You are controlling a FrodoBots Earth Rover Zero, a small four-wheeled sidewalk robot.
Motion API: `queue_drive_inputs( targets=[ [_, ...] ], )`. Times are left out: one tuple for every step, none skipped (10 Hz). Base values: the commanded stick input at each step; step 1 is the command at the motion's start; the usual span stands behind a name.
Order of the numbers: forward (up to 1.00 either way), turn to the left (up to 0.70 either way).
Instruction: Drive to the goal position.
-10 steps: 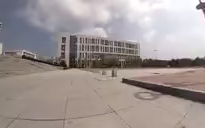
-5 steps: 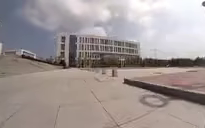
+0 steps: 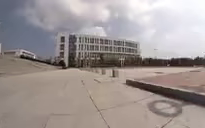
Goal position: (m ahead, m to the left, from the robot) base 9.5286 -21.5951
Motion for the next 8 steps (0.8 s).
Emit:
queue_drive_inputs(
  targets=[
    [0.70, 0.00],
    [0.70, 0.00],
    [0.70, -0.03],
    [0.70, -0.04],
    [0.70, -0.04],
    [0.70, -0.11],
    [0.70, -0.22],
    [0.70, -0.18]
  ],
)
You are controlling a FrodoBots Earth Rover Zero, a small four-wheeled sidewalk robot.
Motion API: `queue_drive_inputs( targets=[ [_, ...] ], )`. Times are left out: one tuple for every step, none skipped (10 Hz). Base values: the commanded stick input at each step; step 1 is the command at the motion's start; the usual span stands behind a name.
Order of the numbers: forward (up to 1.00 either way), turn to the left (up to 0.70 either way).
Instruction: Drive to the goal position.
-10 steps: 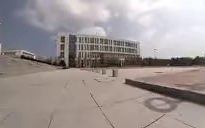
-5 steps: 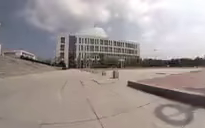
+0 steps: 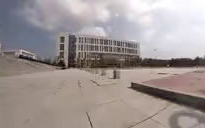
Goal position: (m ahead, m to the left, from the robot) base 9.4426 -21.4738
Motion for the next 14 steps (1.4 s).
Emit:
queue_drive_inputs(
  targets=[
    [0.70, 0.00],
    [0.70, 0.00],
    [0.70, 0.00],
    [0.70, 0.00],
    [0.70, 0.00],
    [0.70, -0.01],
    [0.70, -0.11],
    [0.70, -0.21],
    [0.70, -0.31],
    [0.70, 0.00],
    [0.70, 0.00],
    [0.70, 0.00],
    [0.70, 0.00],
    [0.70, 0.00]
  ],
)
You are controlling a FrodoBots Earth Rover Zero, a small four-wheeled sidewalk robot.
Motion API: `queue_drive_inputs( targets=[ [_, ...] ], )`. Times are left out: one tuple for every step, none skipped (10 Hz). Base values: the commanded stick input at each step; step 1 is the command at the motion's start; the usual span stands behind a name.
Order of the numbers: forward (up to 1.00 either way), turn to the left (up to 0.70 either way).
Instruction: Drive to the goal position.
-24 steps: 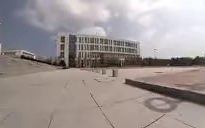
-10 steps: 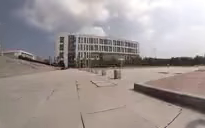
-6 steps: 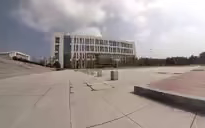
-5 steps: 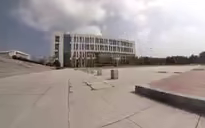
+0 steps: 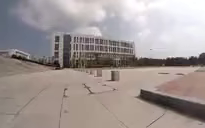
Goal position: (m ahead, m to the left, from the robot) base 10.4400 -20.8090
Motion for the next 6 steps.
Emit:
queue_drive_inputs(
  targets=[
    [0.70, 0.00],
    [0.70, 0.00],
    [0.70, 0.00],
    [0.70, 0.00],
    [0.70, 0.00],
    [0.70, 0.00]
  ],
)
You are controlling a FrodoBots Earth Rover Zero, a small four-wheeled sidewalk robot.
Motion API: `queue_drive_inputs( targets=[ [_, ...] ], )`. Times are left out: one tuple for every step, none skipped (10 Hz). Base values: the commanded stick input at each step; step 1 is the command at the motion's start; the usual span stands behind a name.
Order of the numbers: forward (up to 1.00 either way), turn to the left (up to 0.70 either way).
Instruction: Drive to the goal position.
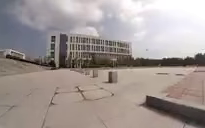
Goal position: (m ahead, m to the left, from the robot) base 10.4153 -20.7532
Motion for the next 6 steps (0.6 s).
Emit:
queue_drive_inputs(
  targets=[
    [0.70, 0.00],
    [0.70, 0.00],
    [0.70, 0.00],
    [0.70, 0.00],
    [0.70, 0.00],
    [0.70, 0.00]
  ],
)
